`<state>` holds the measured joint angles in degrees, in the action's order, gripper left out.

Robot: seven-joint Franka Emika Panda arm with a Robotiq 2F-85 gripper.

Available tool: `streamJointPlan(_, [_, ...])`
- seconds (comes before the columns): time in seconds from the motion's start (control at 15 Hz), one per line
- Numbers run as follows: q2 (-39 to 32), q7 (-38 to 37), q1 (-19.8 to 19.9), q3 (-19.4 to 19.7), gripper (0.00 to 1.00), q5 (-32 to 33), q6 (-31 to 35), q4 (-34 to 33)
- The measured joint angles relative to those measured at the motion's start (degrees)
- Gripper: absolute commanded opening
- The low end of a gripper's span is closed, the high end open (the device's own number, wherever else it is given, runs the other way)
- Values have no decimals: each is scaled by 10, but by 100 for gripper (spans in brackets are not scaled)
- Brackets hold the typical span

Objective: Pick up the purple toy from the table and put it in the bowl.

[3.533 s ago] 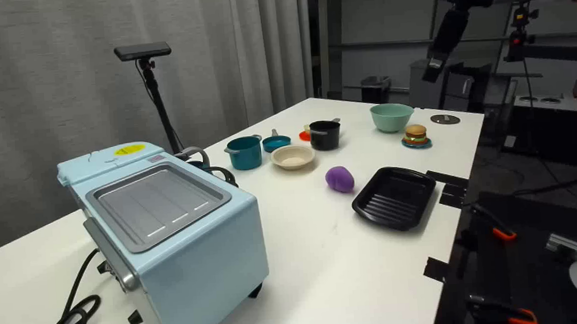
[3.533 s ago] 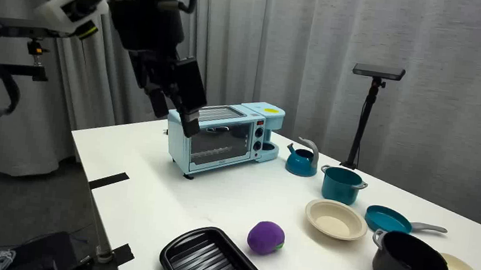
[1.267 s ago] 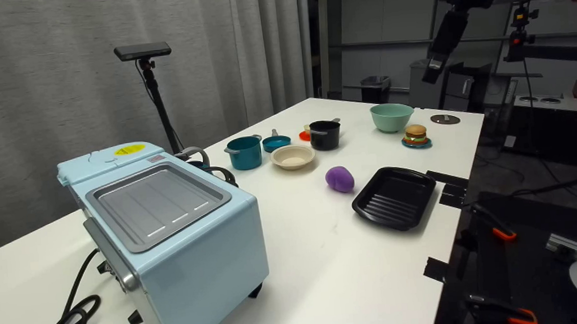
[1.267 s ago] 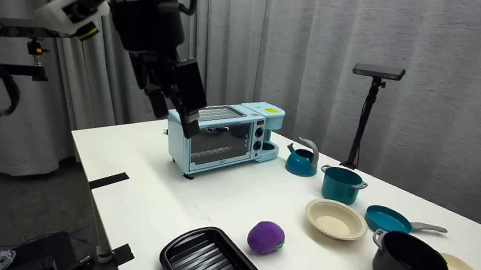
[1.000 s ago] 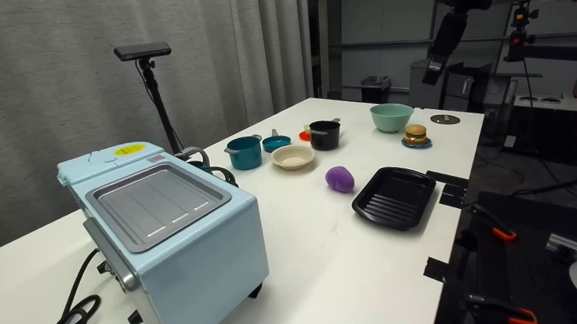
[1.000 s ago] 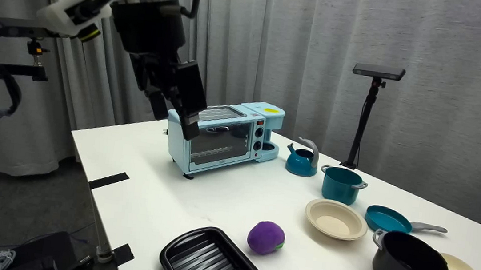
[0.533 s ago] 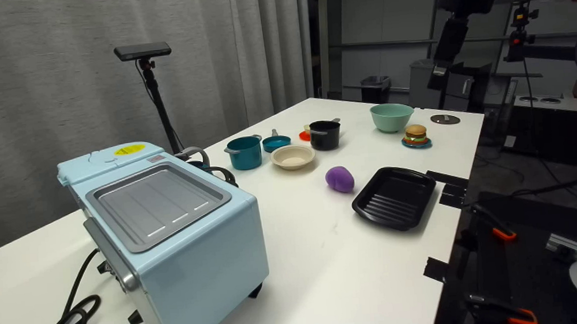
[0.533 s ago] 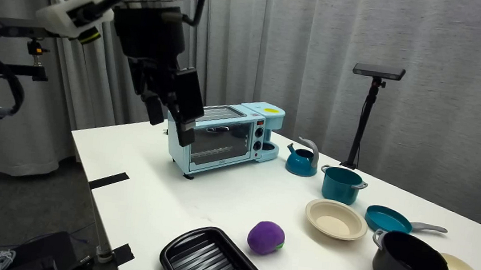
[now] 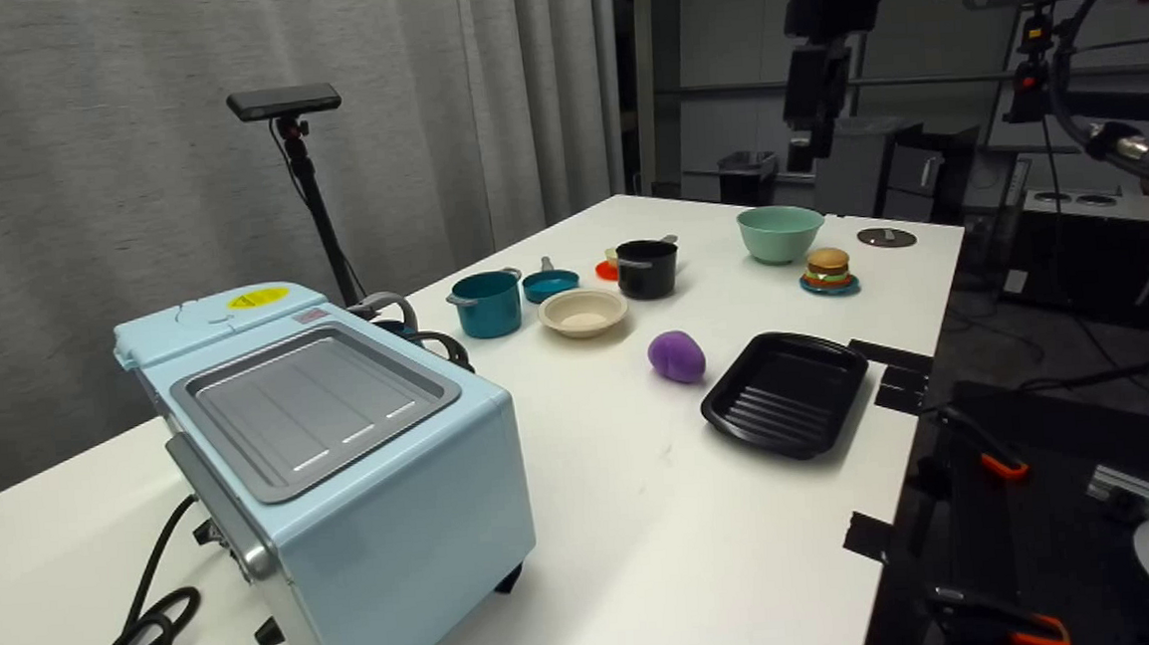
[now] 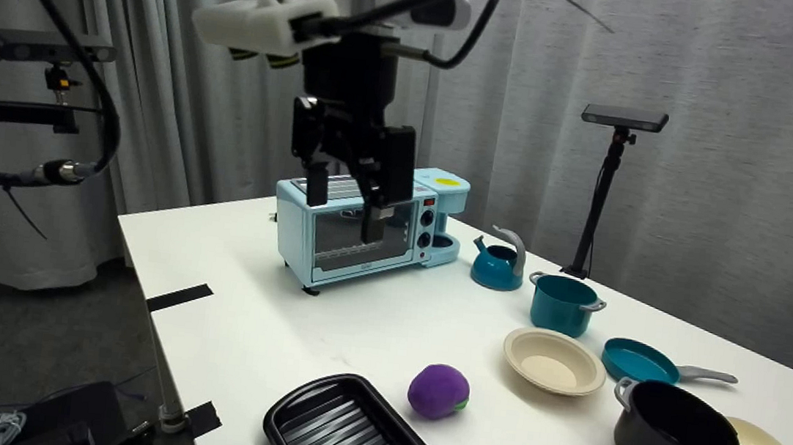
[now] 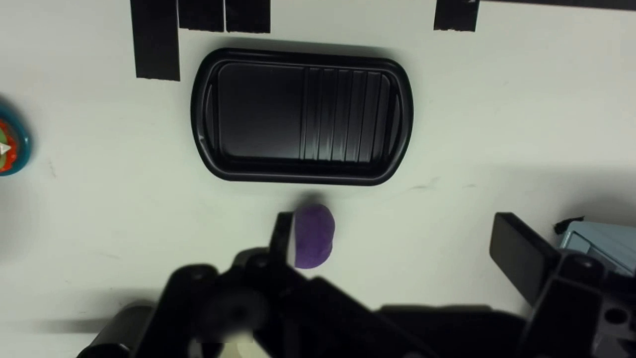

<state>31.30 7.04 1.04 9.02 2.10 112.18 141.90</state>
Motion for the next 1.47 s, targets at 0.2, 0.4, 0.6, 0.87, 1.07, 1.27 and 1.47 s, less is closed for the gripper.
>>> streamJointPlan(0.2, [-89, 4, 0, 2, 100, -9, 4, -78])
streamJointPlan(0.4, [-174, 17, 3, 9, 100, -24, 11, -157])
streamJointPlan(0.6, [-256, 20, 12, 11, 100, -52, 29, -232])
streamJointPlan(0.87, [-372, 16, 26, 10, 100, -88, 41, -332])
streamJointPlan(1.07, [-433, 6, 34, 8, 100, -94, 39, -390])
streamJointPlan(1.27, [-443, 4, 35, 7, 100, -95, 37, -403])
streamJointPlan(1.47, [-444, 4, 37, 4, 100, -93, 38, -404])
